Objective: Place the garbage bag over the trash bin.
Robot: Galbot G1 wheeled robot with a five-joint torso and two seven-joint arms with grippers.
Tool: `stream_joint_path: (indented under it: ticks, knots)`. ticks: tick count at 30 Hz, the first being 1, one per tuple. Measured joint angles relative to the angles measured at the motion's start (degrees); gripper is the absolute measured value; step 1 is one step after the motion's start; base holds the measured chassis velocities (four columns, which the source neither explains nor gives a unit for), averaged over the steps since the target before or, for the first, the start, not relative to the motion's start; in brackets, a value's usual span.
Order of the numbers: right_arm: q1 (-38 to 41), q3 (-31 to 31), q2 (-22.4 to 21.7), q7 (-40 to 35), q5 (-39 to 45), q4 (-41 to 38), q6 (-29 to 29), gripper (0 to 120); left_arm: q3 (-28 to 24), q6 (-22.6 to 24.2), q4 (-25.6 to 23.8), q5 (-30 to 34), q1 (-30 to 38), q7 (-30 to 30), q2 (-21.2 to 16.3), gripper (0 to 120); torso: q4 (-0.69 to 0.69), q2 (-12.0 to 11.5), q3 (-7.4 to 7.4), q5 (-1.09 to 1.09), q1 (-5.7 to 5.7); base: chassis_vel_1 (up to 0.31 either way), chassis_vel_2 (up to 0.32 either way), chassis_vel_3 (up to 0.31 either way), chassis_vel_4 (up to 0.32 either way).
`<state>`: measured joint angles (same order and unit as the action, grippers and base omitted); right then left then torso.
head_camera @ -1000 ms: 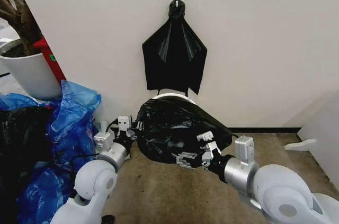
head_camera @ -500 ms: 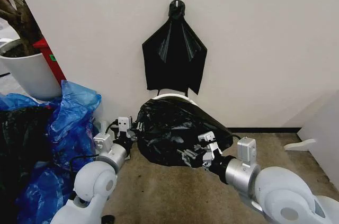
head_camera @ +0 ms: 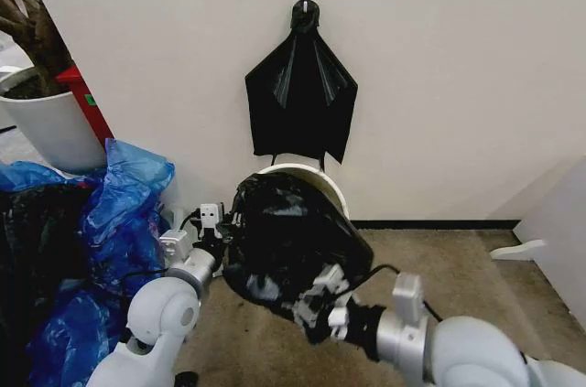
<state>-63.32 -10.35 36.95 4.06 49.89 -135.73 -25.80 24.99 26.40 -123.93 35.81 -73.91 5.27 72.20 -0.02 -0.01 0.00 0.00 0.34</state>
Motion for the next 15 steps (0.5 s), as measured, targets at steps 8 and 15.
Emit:
stream_joint_path:
  ticks: [8, 15]
  knots:
    - [0.1, -1.2, 1.0, 4.5, -7.6, 9.4, 1.1, 0, 2.1, 1.4, -2.1, 2.5, -0.5, -0.1, -0.6, 2, 0.0, 0.0, 0.0, 0.01, 0.0, 0.0, 0.0, 0.0, 0.0]
    - [0.3, 3.1, 1.0, 5.1, -8.7, 14.3, 2.2, 0, 3.6, 2.6, -3.9, 3.2, -2.0, -0.9, -1.2, 2, 0.0, 0.0, 0.0, 0.0, 0.01, 0.0, 0.0, 0.0, 0.0]
